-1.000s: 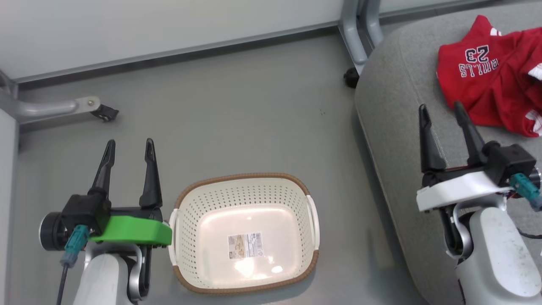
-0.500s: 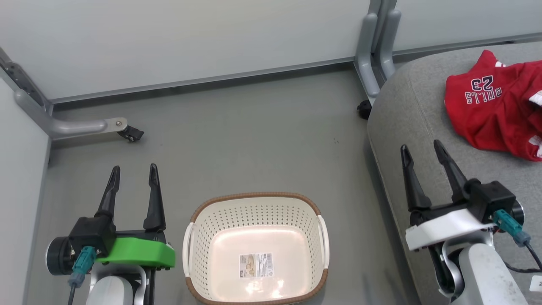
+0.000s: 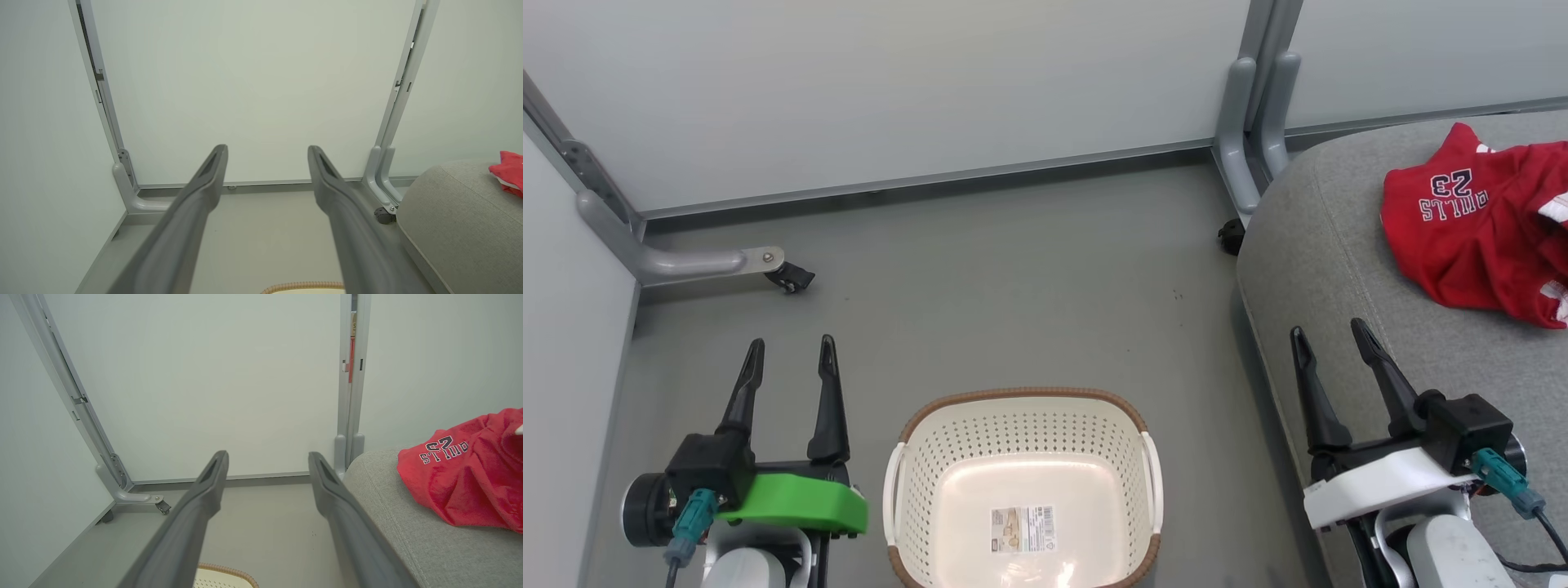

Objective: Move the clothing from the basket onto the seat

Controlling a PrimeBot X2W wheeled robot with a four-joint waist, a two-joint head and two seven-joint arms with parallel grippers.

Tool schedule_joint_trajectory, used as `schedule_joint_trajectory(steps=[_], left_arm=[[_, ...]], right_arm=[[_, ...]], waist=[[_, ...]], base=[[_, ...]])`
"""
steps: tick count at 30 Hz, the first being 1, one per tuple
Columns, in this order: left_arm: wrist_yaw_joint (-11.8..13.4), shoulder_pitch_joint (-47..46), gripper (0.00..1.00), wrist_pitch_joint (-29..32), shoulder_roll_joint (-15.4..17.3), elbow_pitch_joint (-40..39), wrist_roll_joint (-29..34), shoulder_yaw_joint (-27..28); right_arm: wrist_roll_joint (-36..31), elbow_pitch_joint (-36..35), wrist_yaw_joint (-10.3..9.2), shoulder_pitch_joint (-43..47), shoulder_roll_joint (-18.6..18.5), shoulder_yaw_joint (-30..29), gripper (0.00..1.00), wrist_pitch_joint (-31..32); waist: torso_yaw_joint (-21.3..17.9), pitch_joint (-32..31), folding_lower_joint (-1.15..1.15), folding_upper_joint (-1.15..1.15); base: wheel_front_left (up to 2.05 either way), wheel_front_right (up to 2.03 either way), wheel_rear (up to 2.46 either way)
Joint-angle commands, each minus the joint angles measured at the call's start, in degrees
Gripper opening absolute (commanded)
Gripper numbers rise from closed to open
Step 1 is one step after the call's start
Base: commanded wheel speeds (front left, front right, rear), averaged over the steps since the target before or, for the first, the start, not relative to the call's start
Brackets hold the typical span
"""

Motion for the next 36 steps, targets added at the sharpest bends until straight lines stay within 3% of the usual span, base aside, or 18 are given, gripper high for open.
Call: schedule_joint_trajectory(steps=[1, 14, 15, 20, 36], left_arm=[[0.24, 1.18, 1.00, -0.01, -0.05, 0.07, 0.03, -0.07], [1.26, 0.94, 1.00, 0.00, -0.06, 0.16, 0.45, -0.18], [0.95, 0.50, 0.00, -0.01, -0.03, 0.32, 0.16, -0.26], [0.89, 0.78, 0.00, 0.30, -0.12, 2.67, -0.66, -0.34], [-0.17, 0.48, 0.00, 4.74, -0.10, 2.71, -17.60, 1.70]], right_arm=[[0.46, 0.02, -0.04, 0.81, -0.17, -0.09, 1.00, 0.01], [0.42, 0.71, -0.04, 0.62, -0.17, -0.43, 1.00, 0.01], [0.14, 0.62, 0.00, 0.31, 0.00, -0.33, 0.00, 0.00], [0.91, 2.61, 0.00, 1.12, 0.32, -0.15, 0.00, 0.15], [18.09, 3.42, 0.00, 0.70, -0.38, -1.20, 0.00, 4.03]], waist=[[0.03, -0.15, 0.00, 0.00], [0.36, -0.06, 0.00, 0.00], [0.36, -0.05, 0.00, 0.00], [0.35, -0.04, 0.00, 0.00], [0.15, -0.32, 0.00, 0.00]], base=[[0.00, 0.00, 0.00], [0.00, 0.00, 0.00], [0.00, 0.00, 0.00], [0.00, 0.00, 0.00], [0.00, 0.00, 0.00]])
